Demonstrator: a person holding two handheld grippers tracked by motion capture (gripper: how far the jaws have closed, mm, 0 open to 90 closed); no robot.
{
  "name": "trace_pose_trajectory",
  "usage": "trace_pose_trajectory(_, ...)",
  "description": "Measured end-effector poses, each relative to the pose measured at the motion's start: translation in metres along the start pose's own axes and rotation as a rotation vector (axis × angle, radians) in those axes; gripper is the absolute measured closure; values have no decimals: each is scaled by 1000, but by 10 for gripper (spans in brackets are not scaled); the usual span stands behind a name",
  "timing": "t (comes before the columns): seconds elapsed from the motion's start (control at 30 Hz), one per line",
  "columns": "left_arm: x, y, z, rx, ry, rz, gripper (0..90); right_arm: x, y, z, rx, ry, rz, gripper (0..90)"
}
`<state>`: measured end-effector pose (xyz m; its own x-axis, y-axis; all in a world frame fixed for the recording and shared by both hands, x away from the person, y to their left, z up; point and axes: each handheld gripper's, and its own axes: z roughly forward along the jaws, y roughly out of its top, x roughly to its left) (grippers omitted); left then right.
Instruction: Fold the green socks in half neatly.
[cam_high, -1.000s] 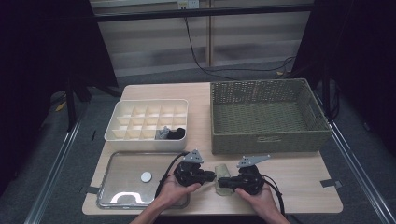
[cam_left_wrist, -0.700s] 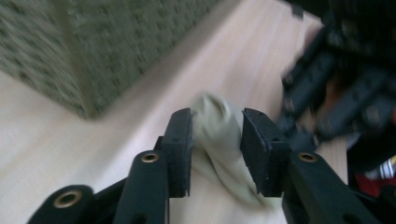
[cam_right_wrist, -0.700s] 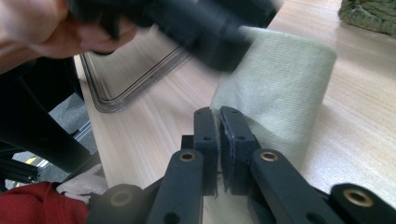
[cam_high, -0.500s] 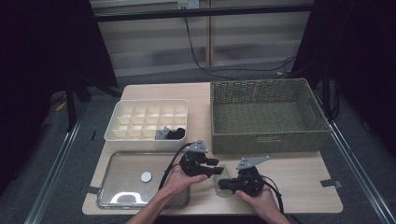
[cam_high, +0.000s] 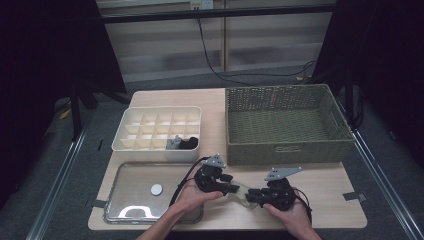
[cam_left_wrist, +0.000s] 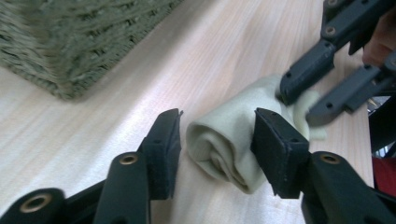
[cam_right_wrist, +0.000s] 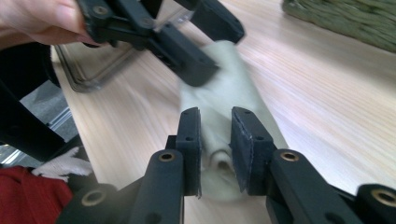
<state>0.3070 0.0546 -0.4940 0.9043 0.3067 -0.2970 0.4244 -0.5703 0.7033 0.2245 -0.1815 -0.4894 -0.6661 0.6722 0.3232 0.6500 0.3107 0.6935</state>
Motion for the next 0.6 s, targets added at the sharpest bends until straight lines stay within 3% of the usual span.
trace_pose_trajectory(0.03, 0, 0, 0, 4, 7, -10, 482, -1, -1, -1, 4, -2, 5, 768)
trace_pose_trajectory(0.1, 2, -2, 0, 9, -32, -26, 461, -1, -3, -1, 12, -8, 6, 788)
trace_pose_trajectory(0.33, 3, -4, 7, 23, -104, -60, 424, -2, -5, 1, 13, 1, 13, 807)
trace_pose_trajectory(0.6, -2, -4, 12, 41, -164, -48, 456, 2, -11, 0, 17, 3, 10, 824)
